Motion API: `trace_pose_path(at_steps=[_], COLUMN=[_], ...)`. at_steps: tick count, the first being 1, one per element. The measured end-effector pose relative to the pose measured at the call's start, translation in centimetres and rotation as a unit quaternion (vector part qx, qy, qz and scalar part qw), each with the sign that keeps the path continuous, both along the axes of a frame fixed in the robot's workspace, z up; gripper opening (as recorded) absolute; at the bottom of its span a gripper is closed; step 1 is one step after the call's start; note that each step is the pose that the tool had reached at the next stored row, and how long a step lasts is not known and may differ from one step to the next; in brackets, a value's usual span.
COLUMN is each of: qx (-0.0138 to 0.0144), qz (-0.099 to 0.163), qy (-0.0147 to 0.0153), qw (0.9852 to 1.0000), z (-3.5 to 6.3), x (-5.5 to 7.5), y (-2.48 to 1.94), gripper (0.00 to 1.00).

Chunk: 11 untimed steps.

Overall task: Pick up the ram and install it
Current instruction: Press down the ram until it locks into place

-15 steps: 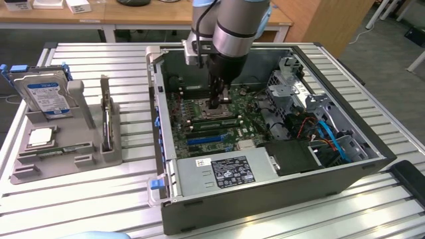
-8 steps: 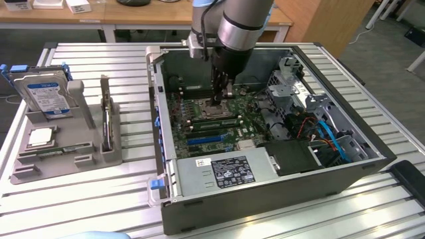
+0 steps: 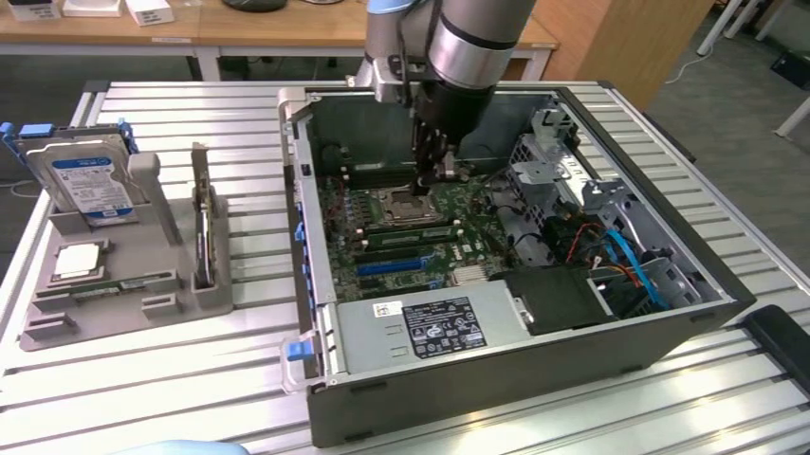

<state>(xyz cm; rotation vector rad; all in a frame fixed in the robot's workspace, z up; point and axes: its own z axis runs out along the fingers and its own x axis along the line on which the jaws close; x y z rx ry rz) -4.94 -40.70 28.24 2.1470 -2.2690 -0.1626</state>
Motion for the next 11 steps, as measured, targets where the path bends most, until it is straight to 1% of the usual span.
trace_pose_path(at_steps=[2, 4, 6, 7, 11], qx=[0.0006, 0.0019, 0.0051, 0.0058, 0.0057], qz=[0.000, 0.000, 0.000, 0.000, 0.000], qy=[0.0003, 0.0008, 0.0015, 0.0017, 0.0017], qw=[1.0000, 1.0000, 1.0000, 1.0000, 1.0000], z=[0.17, 0.41, 0.68, 0.68, 0.69], x=[0.32, 0.52, 0.54, 0.53, 0.54], y=[-0.06, -0.10, -0.11, -0.11, -0.11], gripper=[0.10, 0.10, 0.10, 0.10, 0.10])
